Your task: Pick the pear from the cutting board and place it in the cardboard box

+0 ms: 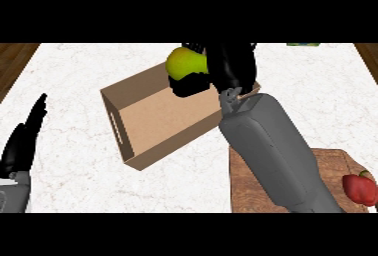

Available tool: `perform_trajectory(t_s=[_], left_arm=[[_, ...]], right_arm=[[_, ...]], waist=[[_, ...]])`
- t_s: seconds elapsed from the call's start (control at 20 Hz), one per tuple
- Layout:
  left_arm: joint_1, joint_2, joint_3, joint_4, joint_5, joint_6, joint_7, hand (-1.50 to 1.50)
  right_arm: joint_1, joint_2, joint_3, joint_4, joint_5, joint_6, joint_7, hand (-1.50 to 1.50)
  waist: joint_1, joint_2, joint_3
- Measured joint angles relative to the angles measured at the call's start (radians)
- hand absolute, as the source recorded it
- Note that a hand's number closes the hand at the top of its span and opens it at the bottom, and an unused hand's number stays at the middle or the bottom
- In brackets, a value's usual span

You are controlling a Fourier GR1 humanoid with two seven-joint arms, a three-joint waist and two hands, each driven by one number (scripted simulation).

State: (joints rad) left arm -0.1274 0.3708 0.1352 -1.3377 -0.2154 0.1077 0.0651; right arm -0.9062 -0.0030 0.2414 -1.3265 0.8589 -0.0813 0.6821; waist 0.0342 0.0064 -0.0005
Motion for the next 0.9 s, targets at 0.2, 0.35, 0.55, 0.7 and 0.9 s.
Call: perform_trajectory(t_s=[0.2, 0.35, 0.55, 0.7, 0.9], left_arm=[[-0.001, -0.013, -0.007, 0.005, -0.013, 0.007, -0.004, 0.0], [-0.01, -0.015, -0.007, 0.006, -0.014, 0.002, -0.001, 0.0], [-0.031, -0.013, -0.011, 0.01, -0.018, -0.007, 0.001, 0.0], [-0.037, -0.015, -0.015, 0.005, -0.017, -0.015, 0.004, 0.0], [-0.035, -0.019, -0.02, 0.0, -0.02, -0.021, 0.003, 0.0]], right_arm=[[-0.12, 0.002, -0.018, 0.222, -0.078, -0.097, -0.047, 1.5], [-0.187, 0.002, -0.024, 0.394, -0.12, -0.177, -0.097, 1.5], [-0.271, 0.003, -0.003, 0.596, -0.16, -0.26, -0.119, 1.5], [-0.31, 0.003, -0.007, 0.71, -0.209, -0.313, -0.115, -1.5], [-0.331, 0.003, -0.043, 0.814, -0.303, -0.351, -0.156, -1.5]], waist=[[0.005, 0.003, 0.0], [0.013, 0.005, 0.0], [0.026, 0.01, -0.001], [0.04, 0.013, -0.001], [0.049, 0.017, 0.0]])
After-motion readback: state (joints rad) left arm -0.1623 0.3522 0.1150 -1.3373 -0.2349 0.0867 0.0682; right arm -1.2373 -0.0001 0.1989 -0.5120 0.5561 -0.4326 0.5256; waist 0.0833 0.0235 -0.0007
